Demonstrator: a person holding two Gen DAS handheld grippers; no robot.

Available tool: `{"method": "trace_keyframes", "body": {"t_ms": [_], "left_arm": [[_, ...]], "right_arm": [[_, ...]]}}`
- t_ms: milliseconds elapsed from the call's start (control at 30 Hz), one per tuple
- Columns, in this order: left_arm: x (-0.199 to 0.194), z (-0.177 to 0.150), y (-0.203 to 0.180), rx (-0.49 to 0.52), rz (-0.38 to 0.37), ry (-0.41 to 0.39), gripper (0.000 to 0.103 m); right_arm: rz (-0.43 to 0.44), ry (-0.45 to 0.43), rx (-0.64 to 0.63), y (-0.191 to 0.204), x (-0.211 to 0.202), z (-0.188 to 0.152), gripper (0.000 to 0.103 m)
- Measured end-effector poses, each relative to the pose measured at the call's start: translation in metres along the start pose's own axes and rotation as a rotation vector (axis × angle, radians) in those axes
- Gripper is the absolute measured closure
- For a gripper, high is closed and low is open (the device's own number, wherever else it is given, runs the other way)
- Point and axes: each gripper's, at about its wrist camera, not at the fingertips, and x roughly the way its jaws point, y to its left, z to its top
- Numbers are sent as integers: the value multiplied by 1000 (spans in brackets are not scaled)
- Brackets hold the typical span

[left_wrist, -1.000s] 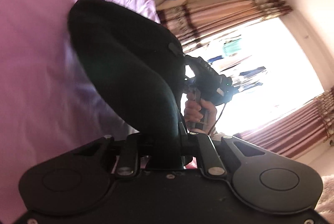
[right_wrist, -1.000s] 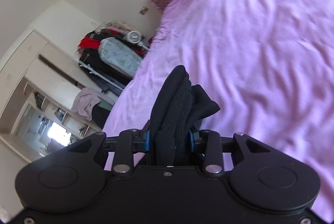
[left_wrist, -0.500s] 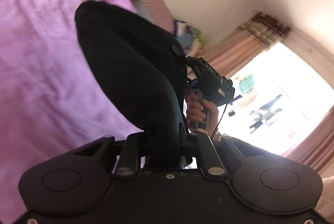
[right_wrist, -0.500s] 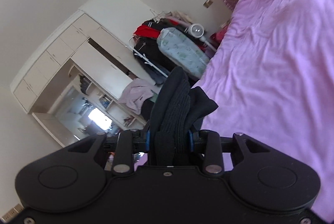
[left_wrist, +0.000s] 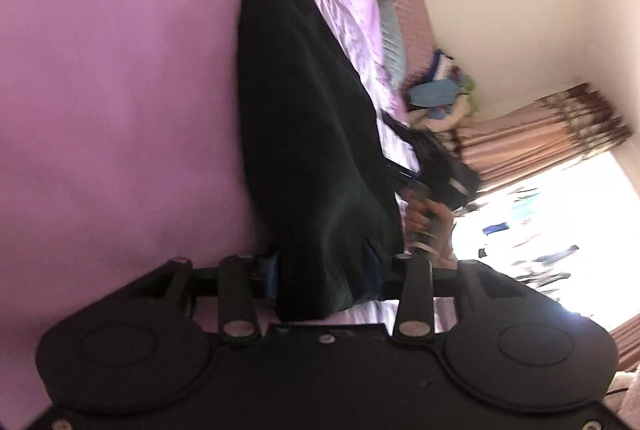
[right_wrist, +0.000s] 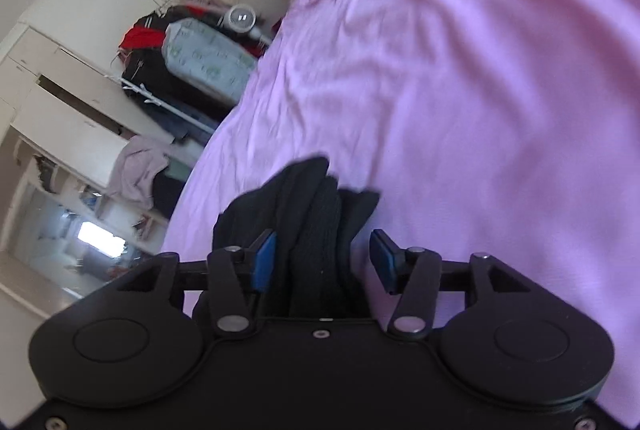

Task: Fold small clothes

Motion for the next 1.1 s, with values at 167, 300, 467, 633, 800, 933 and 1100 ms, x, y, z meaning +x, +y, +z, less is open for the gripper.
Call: {"method": "trace_keyframes", "body": {"t_ms": [167, 300, 467, 633, 800, 933, 1100], "left_arm": [[-19, -2, -55, 183, 106, -72, 49], [-10, -13, -85, 281, 229, -135, 48], [-35, -33, -104, 247, 376, -296, 48], [0, -31, -99, 205, 237, -228, 46], [38, -32, -67, 168, 315, -135, 44], [45, -42, -61, 184, 298, -147, 43], [28, -28, -79, 147, 302, -115, 40]], "right_arm": [[132, -57, -222, 68, -82, -23, 24], [164, 0, -355, 108, -113, -80, 23], [-3, 70, -366, 93, -116, -130, 25], [-78, 88, -269, 56, -116, -148, 35], [-94, 83, -271, 40, -117, -161, 39], [-118, 87, -334, 40, -111, -169, 39], [-144, 102, -336, 49, -106, -167, 31]]}}
